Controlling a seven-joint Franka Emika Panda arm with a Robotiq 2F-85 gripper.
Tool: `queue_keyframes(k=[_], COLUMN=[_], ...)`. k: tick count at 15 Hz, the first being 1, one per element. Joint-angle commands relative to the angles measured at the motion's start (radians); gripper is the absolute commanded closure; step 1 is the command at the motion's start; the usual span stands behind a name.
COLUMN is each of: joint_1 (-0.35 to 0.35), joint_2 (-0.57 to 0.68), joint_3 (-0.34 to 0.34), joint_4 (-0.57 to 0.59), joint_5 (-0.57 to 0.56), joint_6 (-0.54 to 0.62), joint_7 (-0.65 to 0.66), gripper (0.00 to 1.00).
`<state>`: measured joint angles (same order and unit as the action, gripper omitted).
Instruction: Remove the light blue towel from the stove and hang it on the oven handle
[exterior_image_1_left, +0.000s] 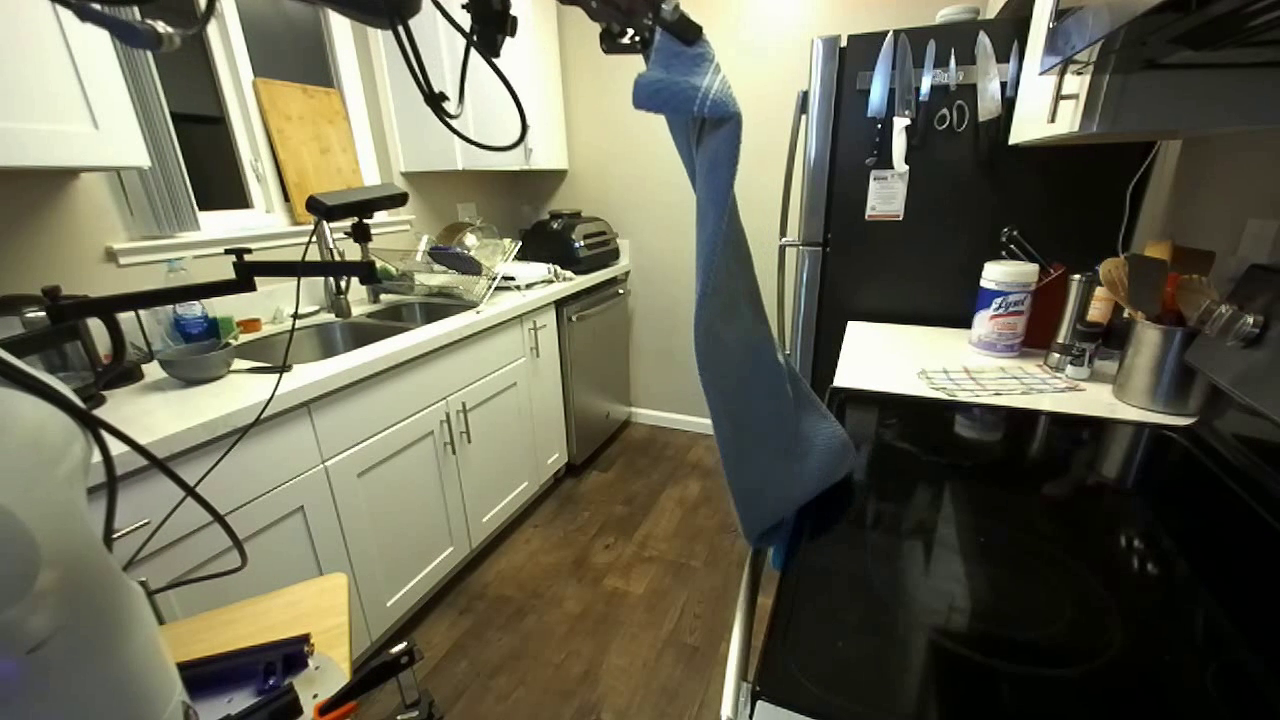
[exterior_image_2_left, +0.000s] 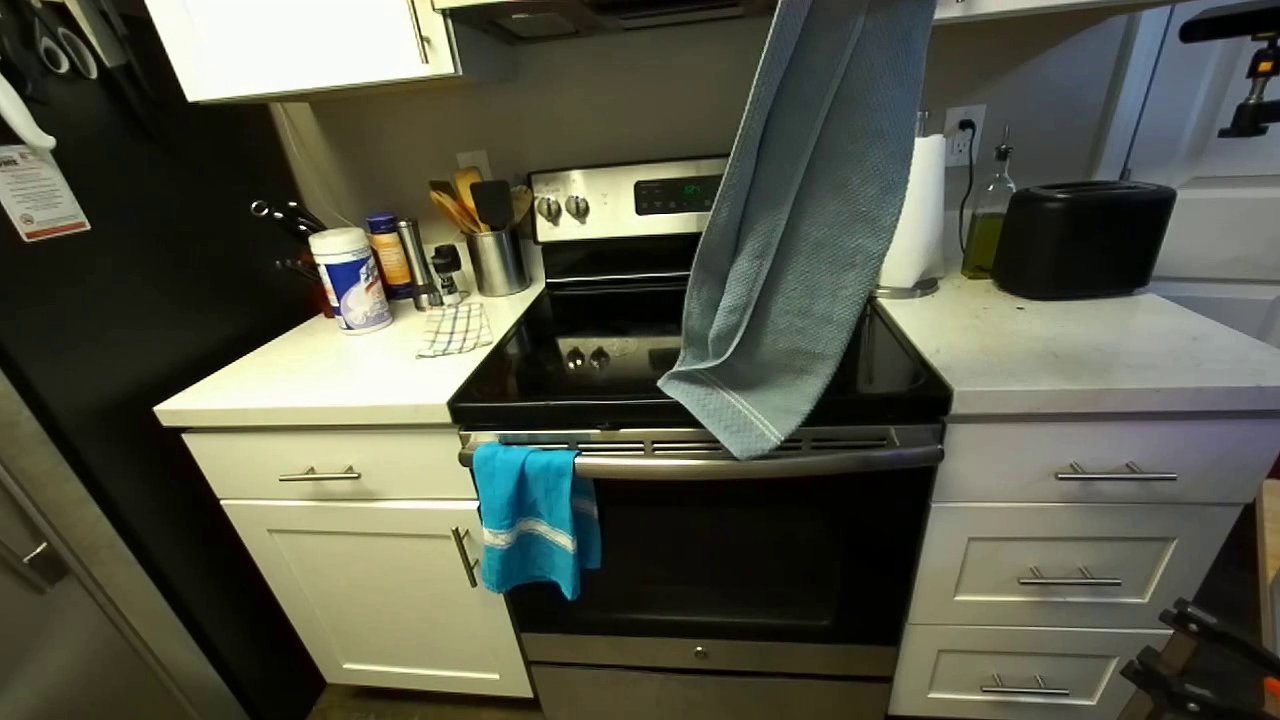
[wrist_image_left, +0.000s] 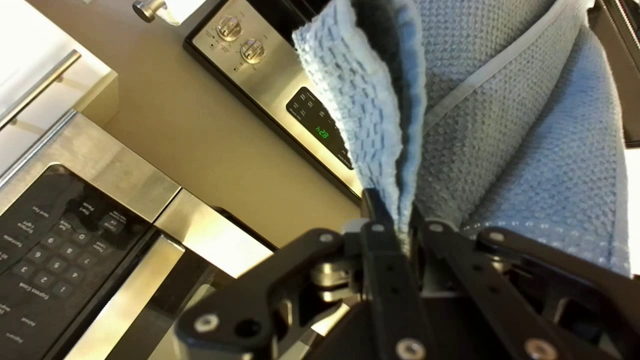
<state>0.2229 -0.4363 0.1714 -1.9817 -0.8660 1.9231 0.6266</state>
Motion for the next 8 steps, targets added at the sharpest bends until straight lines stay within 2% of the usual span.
queue_keyframes(k=[1,8], joint_1=[-0.026,-0.032], joint_2=[-0.065,-0.073], joint_3=[0.026,0.028], joint_4=[-0.032,-0.018], joint_5=[0.043,0.074], joint_6=[0.019,0.025], joint_7=[-0.054,-0.072], gripper=[0.98,0.98])
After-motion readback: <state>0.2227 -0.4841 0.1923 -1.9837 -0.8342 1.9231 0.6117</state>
